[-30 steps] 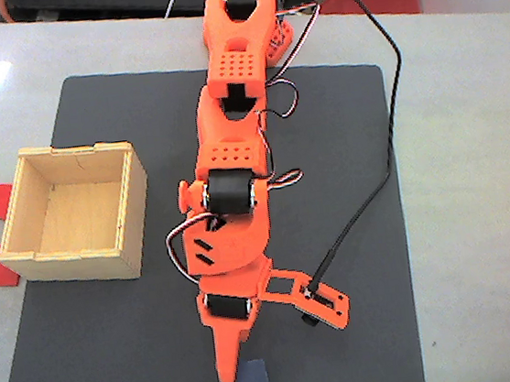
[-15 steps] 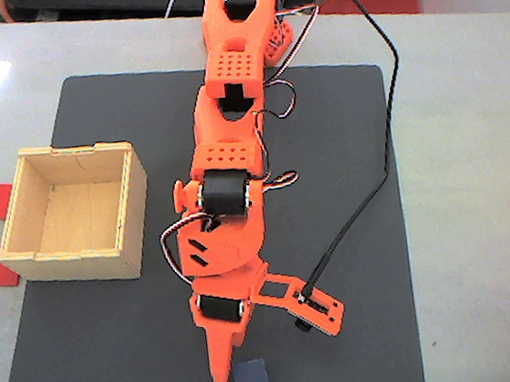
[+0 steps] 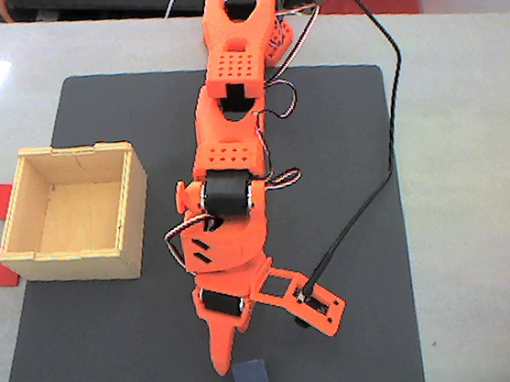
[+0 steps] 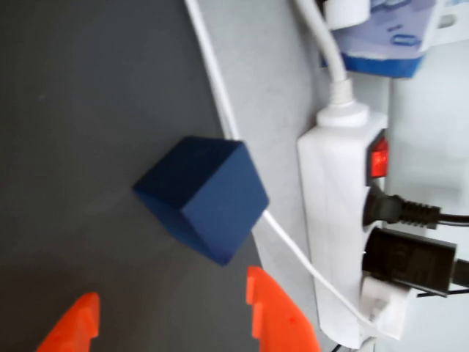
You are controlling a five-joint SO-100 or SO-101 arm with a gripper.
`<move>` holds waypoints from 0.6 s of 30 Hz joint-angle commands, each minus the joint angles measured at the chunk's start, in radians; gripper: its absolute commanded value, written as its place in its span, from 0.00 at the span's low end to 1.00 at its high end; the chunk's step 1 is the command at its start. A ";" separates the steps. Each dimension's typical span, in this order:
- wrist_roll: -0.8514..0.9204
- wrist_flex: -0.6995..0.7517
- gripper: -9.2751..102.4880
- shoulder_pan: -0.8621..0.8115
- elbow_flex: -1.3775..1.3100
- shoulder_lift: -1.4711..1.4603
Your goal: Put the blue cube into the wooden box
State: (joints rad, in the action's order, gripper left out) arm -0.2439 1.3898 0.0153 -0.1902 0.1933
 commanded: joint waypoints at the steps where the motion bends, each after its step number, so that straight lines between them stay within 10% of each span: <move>1: 0.005 -0.040 0.30 0.000 -0.041 0.031; 18: -0.018 -0.201 0.38 0.020 -0.046 -0.009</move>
State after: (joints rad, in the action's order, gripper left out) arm -0.2853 1.2057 0.0291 -0.1902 0.1657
